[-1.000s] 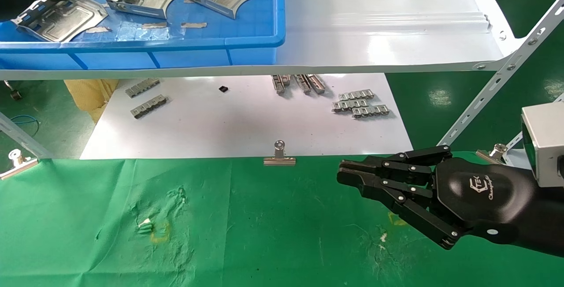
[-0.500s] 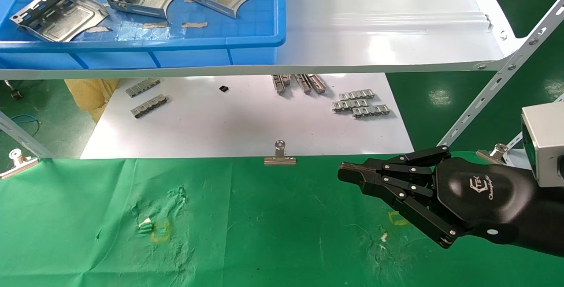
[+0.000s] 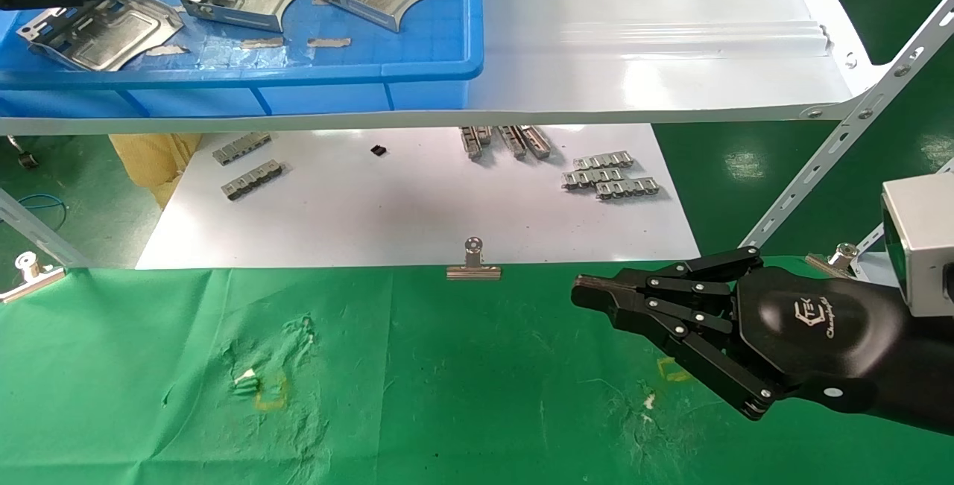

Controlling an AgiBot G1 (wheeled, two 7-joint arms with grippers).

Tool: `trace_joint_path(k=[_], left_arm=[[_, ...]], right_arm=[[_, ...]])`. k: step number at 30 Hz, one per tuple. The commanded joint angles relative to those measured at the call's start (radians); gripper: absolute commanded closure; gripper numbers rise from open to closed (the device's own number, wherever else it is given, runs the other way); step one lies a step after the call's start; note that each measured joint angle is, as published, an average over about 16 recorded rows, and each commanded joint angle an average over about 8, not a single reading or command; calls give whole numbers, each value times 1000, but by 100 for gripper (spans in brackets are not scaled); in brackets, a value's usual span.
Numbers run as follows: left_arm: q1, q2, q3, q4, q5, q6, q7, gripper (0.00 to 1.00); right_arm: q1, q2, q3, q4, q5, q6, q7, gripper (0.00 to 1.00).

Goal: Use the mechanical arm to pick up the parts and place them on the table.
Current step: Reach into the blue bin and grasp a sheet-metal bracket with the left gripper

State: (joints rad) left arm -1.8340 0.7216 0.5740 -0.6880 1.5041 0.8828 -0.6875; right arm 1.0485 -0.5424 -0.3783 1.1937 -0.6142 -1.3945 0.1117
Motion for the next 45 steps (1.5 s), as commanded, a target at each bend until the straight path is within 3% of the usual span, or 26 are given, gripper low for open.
trace_joint_path(k=[1, 8, 20, 45], left_arm=[[-5, 0, 2, 5, 4, 3, -2, 11], [-25, 0, 13, 34, 14, 43, 24, 59], [-46, 21, 9, 124, 9, 45, 148, 99], [-90, 72, -9, 308, -19, 52, 304, 100]], right_arm=[[0, 0, 0, 0, 0, 0, 0, 100], [0, 0, 0, 0, 0, 0, 0, 100], [0, 0, 0, 0, 0, 0, 0, 100], [0, 0, 0, 0, 0, 0, 0, 100]])
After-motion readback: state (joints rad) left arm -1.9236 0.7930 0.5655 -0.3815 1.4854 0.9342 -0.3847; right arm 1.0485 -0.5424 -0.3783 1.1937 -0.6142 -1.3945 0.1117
